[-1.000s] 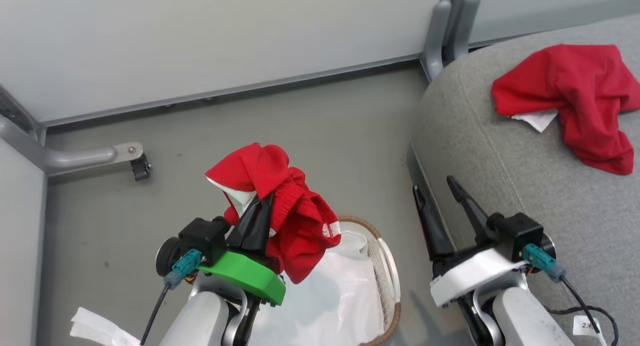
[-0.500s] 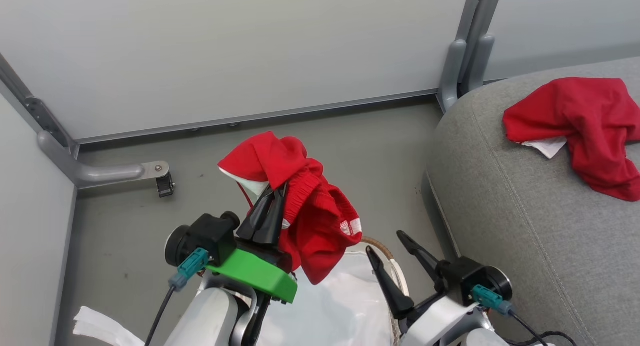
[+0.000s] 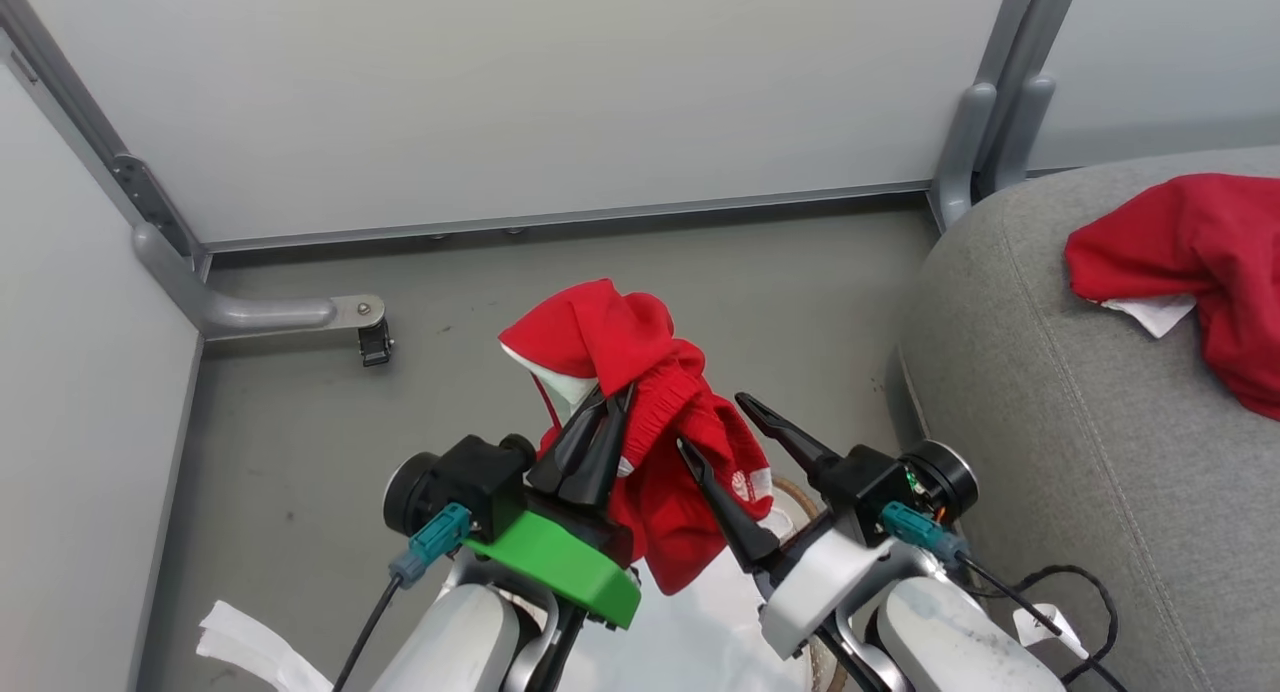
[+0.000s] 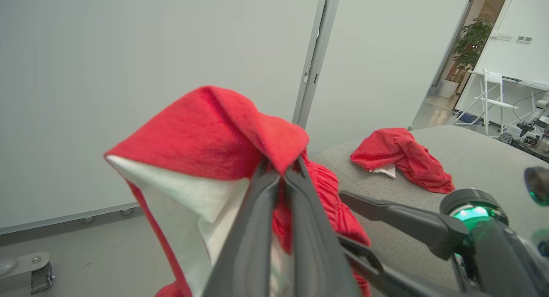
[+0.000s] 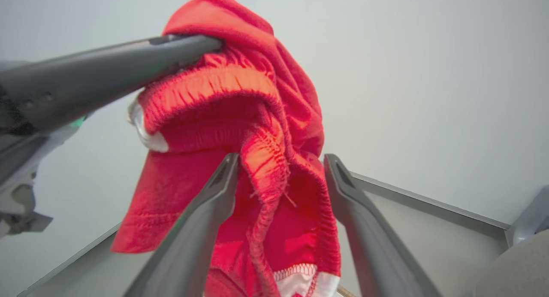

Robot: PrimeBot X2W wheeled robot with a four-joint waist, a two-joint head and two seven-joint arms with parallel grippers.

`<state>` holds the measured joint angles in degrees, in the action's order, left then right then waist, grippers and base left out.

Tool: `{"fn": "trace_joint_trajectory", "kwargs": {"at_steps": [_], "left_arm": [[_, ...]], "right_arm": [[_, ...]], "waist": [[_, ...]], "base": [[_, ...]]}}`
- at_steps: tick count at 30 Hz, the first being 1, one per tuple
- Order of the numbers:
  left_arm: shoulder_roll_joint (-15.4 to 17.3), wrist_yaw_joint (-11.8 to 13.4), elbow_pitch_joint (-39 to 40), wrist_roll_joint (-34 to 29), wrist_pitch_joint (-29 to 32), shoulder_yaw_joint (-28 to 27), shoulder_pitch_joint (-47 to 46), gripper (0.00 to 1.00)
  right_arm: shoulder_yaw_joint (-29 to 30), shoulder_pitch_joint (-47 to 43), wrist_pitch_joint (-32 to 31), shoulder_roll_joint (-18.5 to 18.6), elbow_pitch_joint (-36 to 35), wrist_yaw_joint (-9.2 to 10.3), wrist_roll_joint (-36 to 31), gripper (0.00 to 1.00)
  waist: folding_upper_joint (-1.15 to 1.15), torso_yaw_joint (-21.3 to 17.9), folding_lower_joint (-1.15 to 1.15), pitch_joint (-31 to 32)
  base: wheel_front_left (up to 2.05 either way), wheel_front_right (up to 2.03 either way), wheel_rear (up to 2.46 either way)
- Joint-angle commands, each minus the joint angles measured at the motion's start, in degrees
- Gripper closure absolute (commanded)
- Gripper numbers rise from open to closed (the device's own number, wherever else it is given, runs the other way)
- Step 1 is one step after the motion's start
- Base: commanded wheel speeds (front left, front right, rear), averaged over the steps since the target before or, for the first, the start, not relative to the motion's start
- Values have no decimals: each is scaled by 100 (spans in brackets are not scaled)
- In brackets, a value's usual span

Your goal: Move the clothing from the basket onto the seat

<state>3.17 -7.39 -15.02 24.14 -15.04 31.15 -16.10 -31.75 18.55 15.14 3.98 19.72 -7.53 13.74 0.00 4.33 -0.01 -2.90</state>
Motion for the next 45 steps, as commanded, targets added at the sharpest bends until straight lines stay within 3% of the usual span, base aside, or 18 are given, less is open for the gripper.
{"fn": "trace_joint_trajectory", "kwargs": {"at_steps": [1, 11, 12, 13, 25, 26, 27, 33, 45], "left_arm": [[-1, -19, -3, 13, -20, 21, -99, 100], [-16, -19, -31, 161, -20, 421, -151, 100], [-16, -19, -33, 171, -20, 457, -171, 100], [-19, -19, -32, 183, -20, 484, -184, 100], [-27, -19, -10, 119, -20, 337, -196, 100], [-28, -19, 20, 120, -20, 311, -178, 76], [-28, -19, 44, 97, -20, 292, -166, 0], [-22, -19, 85, -37, -13, 132, -122, 0], [-19, -19, 7, -163, -13, -19, -232, 0]], "right_arm": [[-13, 93, 0, -8, 89, 8, -103, 0], [-170, 483, 0, -63, 741, 8, -424, 0], [-206, 504, 0, -76, 807, 8, -375, 81], [-236, 527, 0, -79, 835, 8, -346, 100], [-310, 446, 0, -90, 881, 8, 85, 100], [-305, 422, 0, -91, 846, 8, 126, 100], [-301, 398, 0, -89, 825, 8, 166, 100], [-211, 279, 0, -90, 587, 8, 391, 100], [113, 28, 0, -97, 224, 8, 574, 100]], "waist": [[0, 66, 1, 1], [0, 224, 1, 6], [0, 243, 1, -1], [0, 258, 1, -9], [0, 152, 1, -95], [0, 101, 1, -107], [0, 49, 1, -119], [0, -534, 1, -238], [0, -2183, 1, -452]], "base": [[0, 0, 0], [0, 0, 0], [0, 0, 0], [0, 0, 0], [0, 0, 0], [0, 0, 0], [0, 0, 0], [0, 0, 0], [0, 0, 0]]}}
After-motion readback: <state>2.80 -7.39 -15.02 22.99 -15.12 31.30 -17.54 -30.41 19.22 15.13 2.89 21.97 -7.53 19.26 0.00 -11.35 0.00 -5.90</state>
